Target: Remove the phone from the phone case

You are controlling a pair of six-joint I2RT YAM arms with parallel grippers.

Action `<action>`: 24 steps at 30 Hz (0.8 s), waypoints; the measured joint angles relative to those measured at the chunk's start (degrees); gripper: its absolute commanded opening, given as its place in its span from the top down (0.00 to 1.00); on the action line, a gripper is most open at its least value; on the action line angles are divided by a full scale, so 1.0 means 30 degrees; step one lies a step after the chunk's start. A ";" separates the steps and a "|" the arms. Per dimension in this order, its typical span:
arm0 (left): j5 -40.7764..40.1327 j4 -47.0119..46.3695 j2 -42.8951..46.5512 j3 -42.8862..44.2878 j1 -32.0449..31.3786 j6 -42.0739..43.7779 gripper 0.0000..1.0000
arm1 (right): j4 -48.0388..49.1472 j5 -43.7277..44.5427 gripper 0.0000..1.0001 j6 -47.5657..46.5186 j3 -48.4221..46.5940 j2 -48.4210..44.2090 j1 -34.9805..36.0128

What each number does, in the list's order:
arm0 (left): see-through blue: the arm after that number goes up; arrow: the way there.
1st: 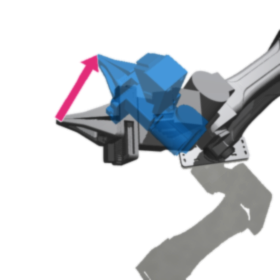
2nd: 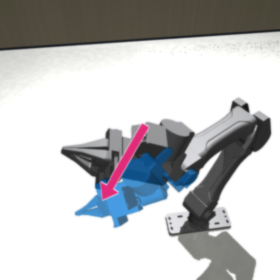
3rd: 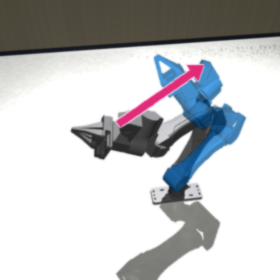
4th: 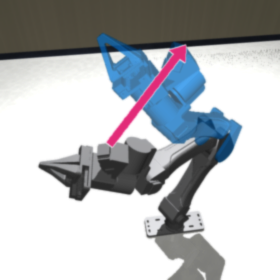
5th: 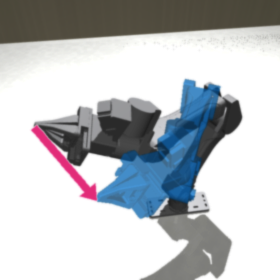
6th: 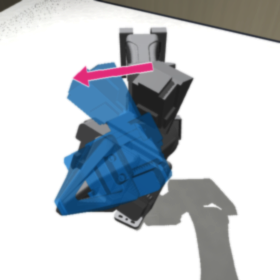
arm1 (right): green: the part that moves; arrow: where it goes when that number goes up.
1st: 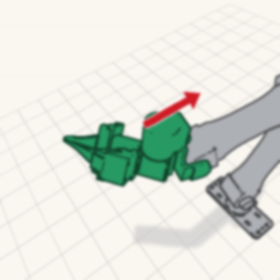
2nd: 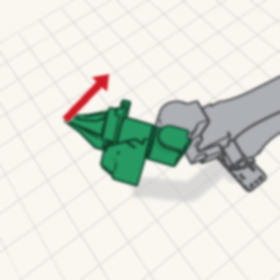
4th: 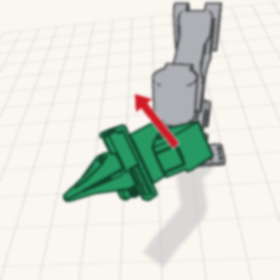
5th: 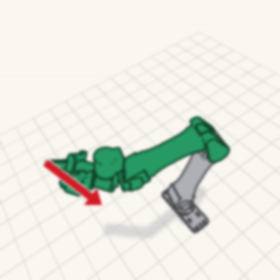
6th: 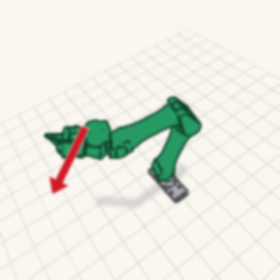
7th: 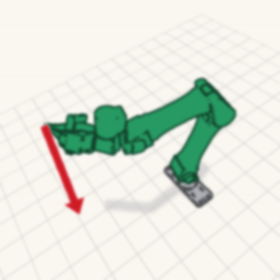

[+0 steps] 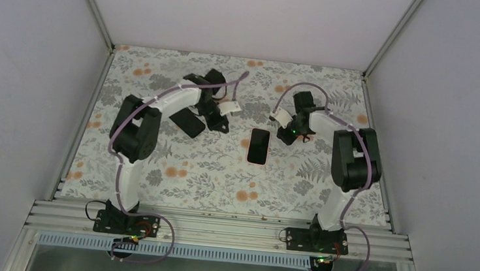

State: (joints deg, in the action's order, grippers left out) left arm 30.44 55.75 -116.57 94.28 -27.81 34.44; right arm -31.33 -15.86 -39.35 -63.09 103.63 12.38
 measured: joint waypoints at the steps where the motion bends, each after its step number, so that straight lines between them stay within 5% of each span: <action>1: -0.0117 -0.0576 -0.0554 -0.0452 -0.0211 -0.0131 0.98 | -0.0255 -0.0175 0.96 0.0131 -0.0809 0.0714 -0.0007; 7: -0.0386 -0.2084 -0.0903 -0.3279 -0.1938 -0.0729 0.98 | -0.1617 -0.1668 0.96 0.0517 -0.3920 0.3235 -0.0007; 16: -0.1581 -0.5348 0.0058 -0.5275 -0.2441 -0.2127 0.98 | -0.2776 -0.3716 0.96 0.0393 -0.3657 0.3723 -0.0044; 24: -0.2208 -0.6834 -0.0481 -0.4918 -0.4976 -0.2565 0.98 | -0.2987 -0.5093 0.96 0.0372 -0.3956 0.4255 -0.0044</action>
State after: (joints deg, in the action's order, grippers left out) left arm 23.81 35.24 -118.02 79.53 -42.74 26.74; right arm -40.29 -31.14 -38.24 -74.96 116.40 12.25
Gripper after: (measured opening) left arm 0.025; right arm 0.039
